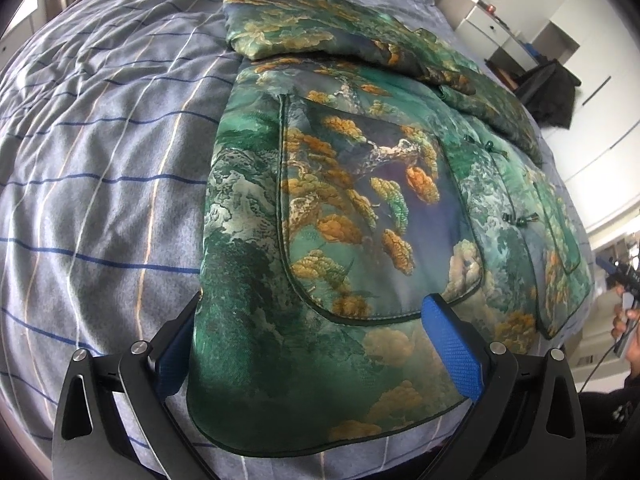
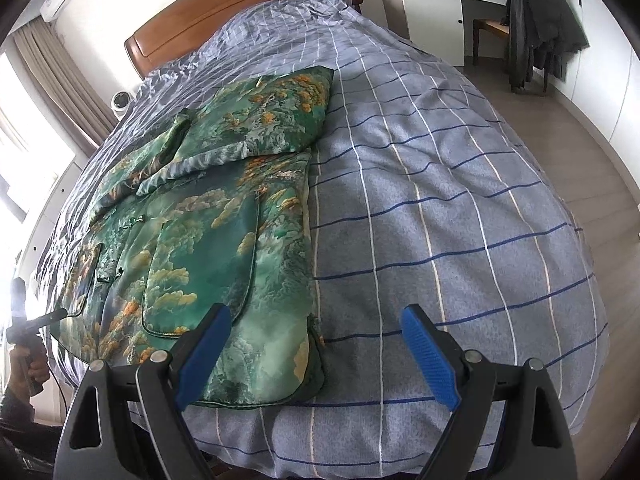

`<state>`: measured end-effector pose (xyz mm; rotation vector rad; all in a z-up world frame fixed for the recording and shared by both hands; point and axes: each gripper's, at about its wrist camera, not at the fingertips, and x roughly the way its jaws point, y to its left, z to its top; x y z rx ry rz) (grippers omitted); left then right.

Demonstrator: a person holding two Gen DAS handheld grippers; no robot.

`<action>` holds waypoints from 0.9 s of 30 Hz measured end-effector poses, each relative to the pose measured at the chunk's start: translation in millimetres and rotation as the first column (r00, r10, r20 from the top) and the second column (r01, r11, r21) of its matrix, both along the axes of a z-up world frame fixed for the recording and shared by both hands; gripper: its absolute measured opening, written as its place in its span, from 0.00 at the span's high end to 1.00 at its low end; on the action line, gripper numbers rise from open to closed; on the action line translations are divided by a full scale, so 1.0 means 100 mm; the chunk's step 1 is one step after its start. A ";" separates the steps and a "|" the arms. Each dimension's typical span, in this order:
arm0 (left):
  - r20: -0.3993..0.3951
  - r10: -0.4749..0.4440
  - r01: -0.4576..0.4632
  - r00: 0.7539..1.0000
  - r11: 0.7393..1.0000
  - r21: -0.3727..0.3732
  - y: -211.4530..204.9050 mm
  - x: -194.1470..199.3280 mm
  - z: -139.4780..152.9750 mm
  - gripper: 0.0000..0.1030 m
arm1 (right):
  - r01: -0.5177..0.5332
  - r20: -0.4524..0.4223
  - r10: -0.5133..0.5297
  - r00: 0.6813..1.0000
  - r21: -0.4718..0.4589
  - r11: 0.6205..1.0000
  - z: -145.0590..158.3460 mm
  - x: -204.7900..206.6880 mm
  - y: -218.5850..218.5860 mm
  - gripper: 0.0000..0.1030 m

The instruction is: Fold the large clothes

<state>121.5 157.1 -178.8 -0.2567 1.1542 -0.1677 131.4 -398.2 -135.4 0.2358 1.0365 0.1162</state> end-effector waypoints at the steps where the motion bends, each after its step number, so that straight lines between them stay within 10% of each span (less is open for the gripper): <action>1: -0.001 -0.001 0.001 1.000 1.000 0.003 0.00 -0.01 0.00 0.01 | 0.001 -0.002 -0.001 1.000 0.003 1.000 0.00 0.00 0.00 0.14; 22: -0.020 -0.015 0.015 1.000 0.999 0.028 -0.04 -0.01 -0.03 0.03 | -0.186 -0.080 0.191 0.978 0.071 0.980 -0.29 0.27 0.24 0.14; 26: -0.050 -0.023 0.026 0.998 0.997 0.074 -0.05 -0.03 0.01 0.35 | -0.204 -0.208 0.227 0.951 0.124 0.971 -0.55 0.33 0.36 0.15; 27: -0.055 -0.023 0.027 0.998 0.996 0.081 -0.04 -0.04 0.02 0.53 | -0.212 -0.235 0.248 0.940 0.170 0.962 -0.58 0.31 0.41 0.31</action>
